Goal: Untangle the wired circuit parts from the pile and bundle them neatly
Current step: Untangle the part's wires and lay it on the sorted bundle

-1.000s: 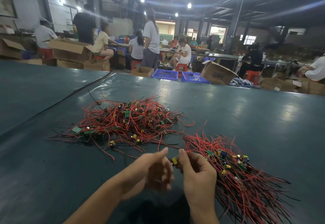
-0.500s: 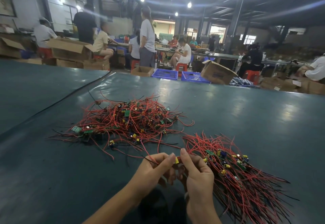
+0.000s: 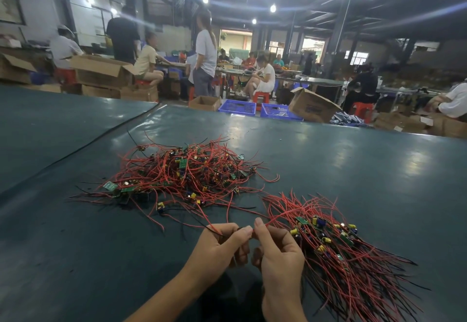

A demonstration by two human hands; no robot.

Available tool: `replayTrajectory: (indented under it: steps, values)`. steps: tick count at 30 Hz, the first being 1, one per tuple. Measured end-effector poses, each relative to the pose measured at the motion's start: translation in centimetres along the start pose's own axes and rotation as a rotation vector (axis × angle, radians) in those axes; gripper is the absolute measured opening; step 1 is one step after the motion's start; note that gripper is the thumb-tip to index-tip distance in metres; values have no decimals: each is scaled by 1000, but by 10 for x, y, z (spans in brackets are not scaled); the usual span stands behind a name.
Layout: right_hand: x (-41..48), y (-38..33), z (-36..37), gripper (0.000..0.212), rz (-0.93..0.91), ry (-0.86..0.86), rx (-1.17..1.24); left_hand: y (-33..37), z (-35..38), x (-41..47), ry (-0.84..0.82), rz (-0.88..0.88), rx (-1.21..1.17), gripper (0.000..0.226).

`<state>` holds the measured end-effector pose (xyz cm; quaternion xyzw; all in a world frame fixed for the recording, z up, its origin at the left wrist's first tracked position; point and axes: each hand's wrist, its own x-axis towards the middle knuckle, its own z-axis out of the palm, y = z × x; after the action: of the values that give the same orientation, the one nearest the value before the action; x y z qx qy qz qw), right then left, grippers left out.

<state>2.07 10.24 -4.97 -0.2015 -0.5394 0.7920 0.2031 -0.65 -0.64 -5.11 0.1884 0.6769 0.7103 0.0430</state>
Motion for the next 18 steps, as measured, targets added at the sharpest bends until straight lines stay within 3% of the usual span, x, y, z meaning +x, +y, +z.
replayTrajectory:
  steps: [3, 9, 18]
  values:
    - [-1, -2, 1, 19, 5, -31, 12, -2, 2, 0, 0, 23, 32, 47]
    - [-3, -1, 6, 23, 34, -139, -37, 0, 3, 1, -11, 61, -33, 38]
    - [16, -14, -10, 19, 108, 190, 71, 2, 6, -1, -105, 63, 64, 42]
